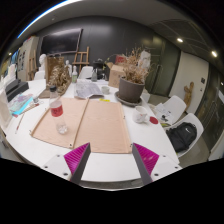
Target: Pour water
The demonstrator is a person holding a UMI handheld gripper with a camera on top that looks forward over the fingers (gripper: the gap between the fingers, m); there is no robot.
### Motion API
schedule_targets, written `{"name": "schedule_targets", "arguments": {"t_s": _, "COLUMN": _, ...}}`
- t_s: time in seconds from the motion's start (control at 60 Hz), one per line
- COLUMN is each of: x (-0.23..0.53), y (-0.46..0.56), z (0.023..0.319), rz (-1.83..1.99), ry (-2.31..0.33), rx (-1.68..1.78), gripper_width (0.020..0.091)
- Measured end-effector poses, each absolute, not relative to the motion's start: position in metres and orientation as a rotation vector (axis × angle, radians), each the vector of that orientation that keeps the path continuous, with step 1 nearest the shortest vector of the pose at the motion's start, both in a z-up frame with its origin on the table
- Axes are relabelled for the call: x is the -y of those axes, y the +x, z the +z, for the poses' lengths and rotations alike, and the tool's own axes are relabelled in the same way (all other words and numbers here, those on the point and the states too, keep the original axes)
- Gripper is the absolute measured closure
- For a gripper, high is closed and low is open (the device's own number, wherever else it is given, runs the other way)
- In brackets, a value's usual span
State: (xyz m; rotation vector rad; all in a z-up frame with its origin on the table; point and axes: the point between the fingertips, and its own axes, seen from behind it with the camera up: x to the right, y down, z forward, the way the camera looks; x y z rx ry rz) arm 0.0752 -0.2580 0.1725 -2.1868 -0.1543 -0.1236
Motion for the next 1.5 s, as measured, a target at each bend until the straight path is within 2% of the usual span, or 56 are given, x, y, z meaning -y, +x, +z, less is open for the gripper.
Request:
{"name": "schedule_targets", "arguments": {"t_s": 0.15, "x": 0.252, "y": -0.036, "z": 0.146, "rz": -0.07, "ry": -2.187, "rx": 0.204, "gripper_width": 0.025}}
{"name": "schedule_targets", "arguments": {"t_s": 0.367, "x": 0.22, "y": -0.147, "z": 0.126, "rz": 0.067, "ry": -2.116, "rx": 0.207, "gripper_width": 0.0247}}
{"name": "schedule_targets", "arguments": {"t_s": 0.667, "x": 0.106, "y": -0.204, "z": 0.102, "rz": 0.077, "ry": -1.964, "rx": 0.133, "gripper_width": 0.0258}}
{"name": "schedule_targets", "arguments": {"t_s": 0.717, "x": 0.091, "y": -0.207, "z": 0.096, "rz": 0.074, "ry": -1.954, "rx": 0.126, "gripper_width": 0.0293}}
{"name": "schedule_targets", "arguments": {"t_s": 0.767, "x": 0.079, "y": -0.208, "z": 0.087, "rz": 0.065, "ry": -1.955, "rx": 0.125, "gripper_width": 0.0359}}
{"name": "schedule_targets", "arguments": {"t_s": 0.817, "x": 0.071, "y": -0.208, "z": 0.081, "rz": 0.057, "ry": -1.957, "rx": 0.126, "gripper_width": 0.0454}}
{"name": "schedule_targets", "arguments": {"t_s": 0.867, "x": 0.066, "y": -0.213, "z": 0.078, "rz": 0.07, "ry": -1.947, "rx": 0.13, "gripper_width": 0.0578}}
{"name": "schedule_targets", "arguments": {"t_s": 0.95, "x": 0.059, "y": -0.218, "z": 0.078, "rz": 0.081, "ry": -1.921, "rx": 0.164, "gripper_width": 0.0624}}
{"name": "schedule_targets", "arguments": {"t_s": 1.133, "x": 0.061, "y": -0.218, "z": 0.078, "rz": 0.093, "ry": -1.917, "rx": 0.178, "gripper_width": 0.0811}}
{"name": "schedule_targets", "arguments": {"t_s": 1.283, "x": 0.061, "y": -0.216, "z": 0.081, "rz": 0.116, "ry": -1.935, "rx": 0.178, "gripper_width": 0.0846}}
{"name": "schedule_targets", "arguments": {"t_s": 1.383, "x": 0.052, "y": -0.209, "z": 0.105, "rz": 0.141, "ry": -1.913, "rx": 0.163, "gripper_width": 0.0847}}
{"name": "schedule_targets", "arguments": {"t_s": 1.5, "x": 0.035, "y": -0.192, "z": 0.152, "rz": 0.222, "ry": -1.865, "rx": 0.086, "gripper_width": 0.0847}}
